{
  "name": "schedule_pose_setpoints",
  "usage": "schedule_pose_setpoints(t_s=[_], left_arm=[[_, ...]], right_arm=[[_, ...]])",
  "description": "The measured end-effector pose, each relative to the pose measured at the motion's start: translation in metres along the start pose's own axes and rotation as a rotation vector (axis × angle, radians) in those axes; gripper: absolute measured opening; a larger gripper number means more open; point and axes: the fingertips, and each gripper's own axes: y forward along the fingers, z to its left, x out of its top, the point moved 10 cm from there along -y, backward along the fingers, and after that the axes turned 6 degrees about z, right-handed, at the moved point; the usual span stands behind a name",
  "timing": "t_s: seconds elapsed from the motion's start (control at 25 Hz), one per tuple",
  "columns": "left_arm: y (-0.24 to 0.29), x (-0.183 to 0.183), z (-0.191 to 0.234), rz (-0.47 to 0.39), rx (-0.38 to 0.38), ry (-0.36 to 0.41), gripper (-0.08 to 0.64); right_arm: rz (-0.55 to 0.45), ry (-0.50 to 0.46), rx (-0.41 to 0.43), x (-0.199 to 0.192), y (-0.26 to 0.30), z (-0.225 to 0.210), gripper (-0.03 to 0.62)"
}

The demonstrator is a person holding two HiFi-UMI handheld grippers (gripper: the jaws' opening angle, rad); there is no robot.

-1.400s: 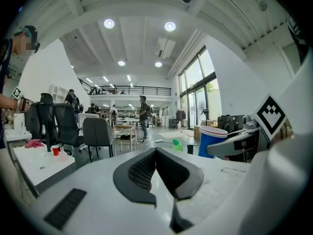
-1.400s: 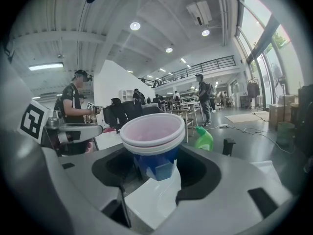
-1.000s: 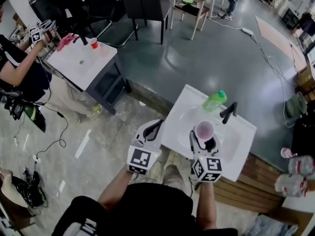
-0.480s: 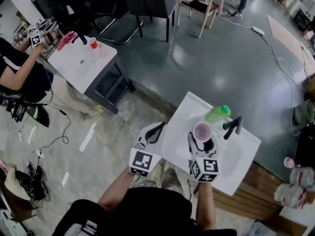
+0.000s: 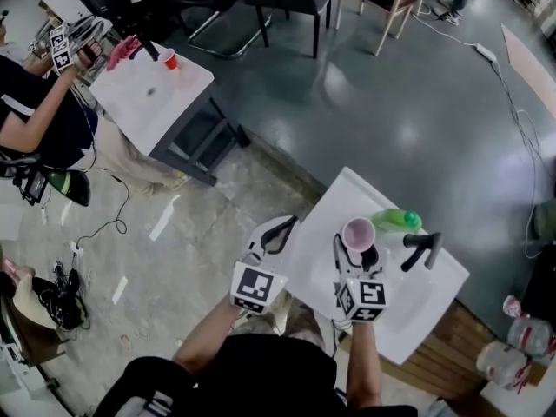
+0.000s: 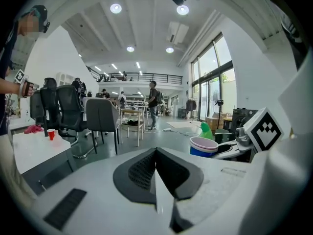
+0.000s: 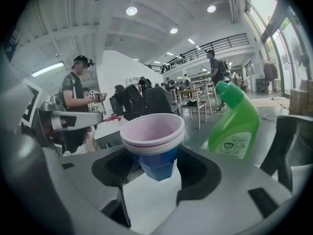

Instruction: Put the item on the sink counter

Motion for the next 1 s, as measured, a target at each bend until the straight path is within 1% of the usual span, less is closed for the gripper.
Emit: schedule_pose_setpoints(t_s=[0.16,0.36,0.44,0.52,0.64,0.72,0.88,1.0], left_arm=[[0.013,-0.012,0.001,0.027,0.024,-0.02,0.003],[0.028,-0.02,0.003,0.055,0.035,-0.03,0.003],[0.034,-0.03,0.003,0.079,0.042,-0.051,0.003],[0.039,-0.039,0.006,0.098,0.049,-0.069,0.003],[0.044,-0.045,0.011,0.1,0.06,-0.061,0.003],[0.046,-0.048,0.014,0.109,0.064,-0.069,0.003],[0.051,-0.056,0.018,0.138,0.072,-0.096,0.003],[0.055,-0.062,0.02,0.138,0.083,-0.084,0.003]], right_arm=[[0.022,-0.001,0.033,-0.009,0.018,-0.01,0.276],[0.049,0.0,0.071,-0.017,0.043,-0.02,0.277],[0.061,0.002,0.084,-0.023,0.055,-0.023,0.278],[0.069,0.002,0.092,-0.029,0.067,-0.026,0.278],[0.089,-0.003,0.1,-0.034,0.079,-0.027,0.278],[0.115,-0.004,0.103,-0.035,0.084,-0.027,0.278],[0.106,-0.007,0.117,-0.045,0.099,-0.031,0.278],[0.117,-0.016,0.123,-0.05,0.108,-0.033,0.278]])
